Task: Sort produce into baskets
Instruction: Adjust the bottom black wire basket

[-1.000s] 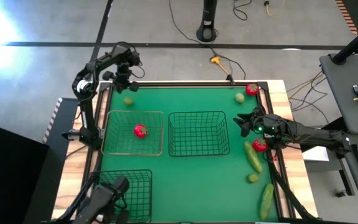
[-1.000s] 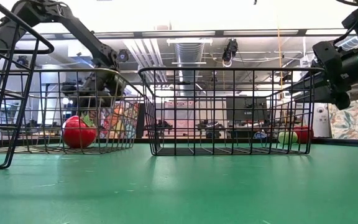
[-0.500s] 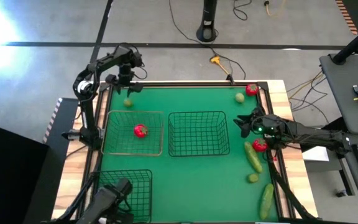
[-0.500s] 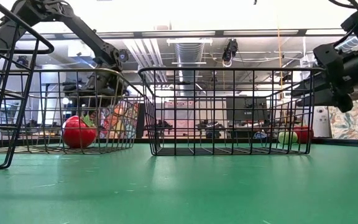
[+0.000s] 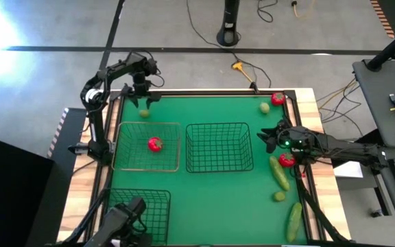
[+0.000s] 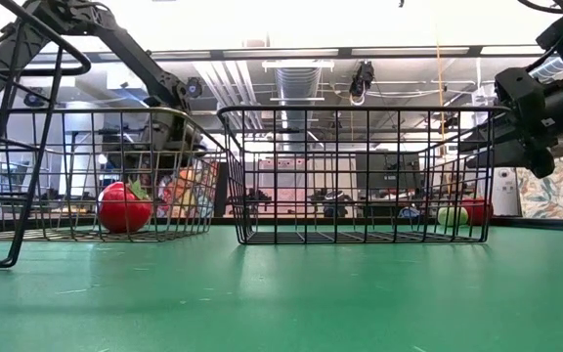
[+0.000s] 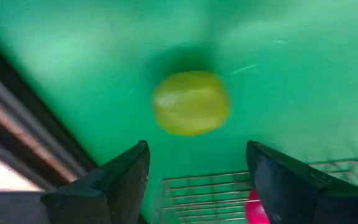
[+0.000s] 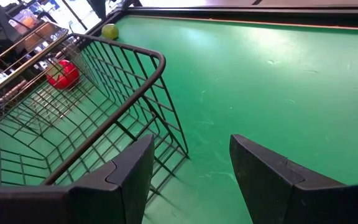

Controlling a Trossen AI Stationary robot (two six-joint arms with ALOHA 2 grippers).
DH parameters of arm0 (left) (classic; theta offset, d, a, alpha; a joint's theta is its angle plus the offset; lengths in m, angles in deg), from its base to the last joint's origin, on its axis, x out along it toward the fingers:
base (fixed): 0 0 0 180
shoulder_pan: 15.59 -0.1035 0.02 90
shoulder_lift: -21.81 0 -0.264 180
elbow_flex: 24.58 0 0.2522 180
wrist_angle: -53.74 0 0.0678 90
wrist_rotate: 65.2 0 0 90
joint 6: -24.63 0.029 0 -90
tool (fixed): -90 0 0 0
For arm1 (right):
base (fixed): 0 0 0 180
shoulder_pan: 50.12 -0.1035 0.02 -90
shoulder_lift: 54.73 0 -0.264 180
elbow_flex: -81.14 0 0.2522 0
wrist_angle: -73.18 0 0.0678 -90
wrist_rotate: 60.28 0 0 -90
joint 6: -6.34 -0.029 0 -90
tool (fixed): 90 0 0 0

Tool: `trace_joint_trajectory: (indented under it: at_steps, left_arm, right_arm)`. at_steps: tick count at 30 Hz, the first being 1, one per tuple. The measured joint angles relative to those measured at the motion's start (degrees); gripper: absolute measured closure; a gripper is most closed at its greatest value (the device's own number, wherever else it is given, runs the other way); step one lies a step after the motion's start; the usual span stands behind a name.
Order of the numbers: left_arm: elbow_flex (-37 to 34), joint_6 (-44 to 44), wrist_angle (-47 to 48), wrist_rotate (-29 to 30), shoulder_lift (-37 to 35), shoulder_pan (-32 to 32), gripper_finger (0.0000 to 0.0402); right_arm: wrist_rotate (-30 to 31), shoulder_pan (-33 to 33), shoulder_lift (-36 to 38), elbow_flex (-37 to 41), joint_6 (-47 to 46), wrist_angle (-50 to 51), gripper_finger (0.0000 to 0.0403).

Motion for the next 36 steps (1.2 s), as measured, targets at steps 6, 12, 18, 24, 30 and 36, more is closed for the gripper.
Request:
trace_joint_trajectory:
  at_steps: [6, 12, 18, 24, 30, 36]
  left_arm:
    - [0.08, 0.02, 0.43, -1.95, 0.0, 0.0, 0.0152]
    - [-0.08, -0.66, 2.16, -1.99, 0.93, 0.07, 0.0152]
    - [-0.08, -0.77, 3.0, -2.45, 1.84, 0.24, 0.0152]
    - [-0.08, -0.41, 6.01, -2.37, 1.92, 0.63, 0.0152]
    - [-0.08, 0.06, 2.6, -1.03, 1.42, 0.55, 0.0152]
    - [1.98, 1.95, 5.85, -0.95, -1.21, 1.36, 0.0152]
  right_arm:
    - [0.0, 0.0, 0.0, 0.0, -0.04, 0.0, 0.0199]
    - [0.0, 0.0, -0.02, 0.0, -0.02, 0.05, 0.0199]
    - [0.02, 0.0, 0.0, -0.04, 0.52, 0.37, 0.0199]
    - [0.0, 0.0, 0.0, -0.04, 0.74, 0.48, 0.0199]
    - [0.07, 0.0, -0.01, -0.04, 1.99, 0.55, 0.0199]
    - [0.66, 0.02, 0.0, -0.04, 2.92, 0.39, 0.0199]
